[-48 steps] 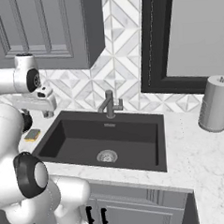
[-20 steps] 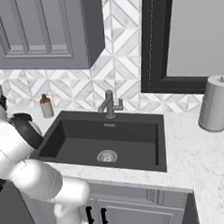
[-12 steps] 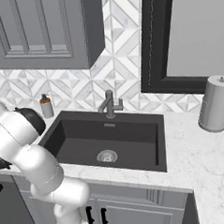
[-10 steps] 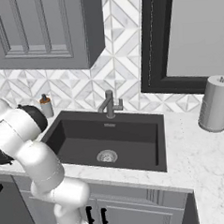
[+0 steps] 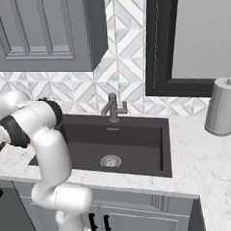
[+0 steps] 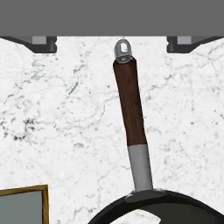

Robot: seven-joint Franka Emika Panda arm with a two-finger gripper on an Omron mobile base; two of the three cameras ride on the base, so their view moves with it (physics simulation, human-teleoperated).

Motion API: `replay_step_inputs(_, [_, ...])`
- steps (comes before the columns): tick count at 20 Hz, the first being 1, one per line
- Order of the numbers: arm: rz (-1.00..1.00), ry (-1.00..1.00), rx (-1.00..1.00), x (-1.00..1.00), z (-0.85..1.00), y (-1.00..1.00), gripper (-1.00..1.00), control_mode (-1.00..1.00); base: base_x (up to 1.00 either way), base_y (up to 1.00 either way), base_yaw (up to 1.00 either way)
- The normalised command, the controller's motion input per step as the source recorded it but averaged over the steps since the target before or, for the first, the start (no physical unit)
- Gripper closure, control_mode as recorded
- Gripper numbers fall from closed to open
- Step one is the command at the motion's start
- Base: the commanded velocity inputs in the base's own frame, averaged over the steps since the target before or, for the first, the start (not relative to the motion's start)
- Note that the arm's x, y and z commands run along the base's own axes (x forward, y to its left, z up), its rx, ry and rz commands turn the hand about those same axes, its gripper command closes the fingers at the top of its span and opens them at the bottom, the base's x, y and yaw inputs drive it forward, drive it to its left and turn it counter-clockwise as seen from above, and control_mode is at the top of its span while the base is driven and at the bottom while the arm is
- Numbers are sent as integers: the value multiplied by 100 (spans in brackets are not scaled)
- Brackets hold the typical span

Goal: Pick the pan and sponge and place them into the sink. Then turn on the water.

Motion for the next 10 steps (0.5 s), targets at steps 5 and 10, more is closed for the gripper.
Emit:
replay_step_inputs(5, [-3, -2, -4, 1, -19, 16, -100, -100, 0, 0, 0])
replay_step_inputs(10, [0, -4, -4, 0, -15, 0, -100, -100, 0, 0, 0])
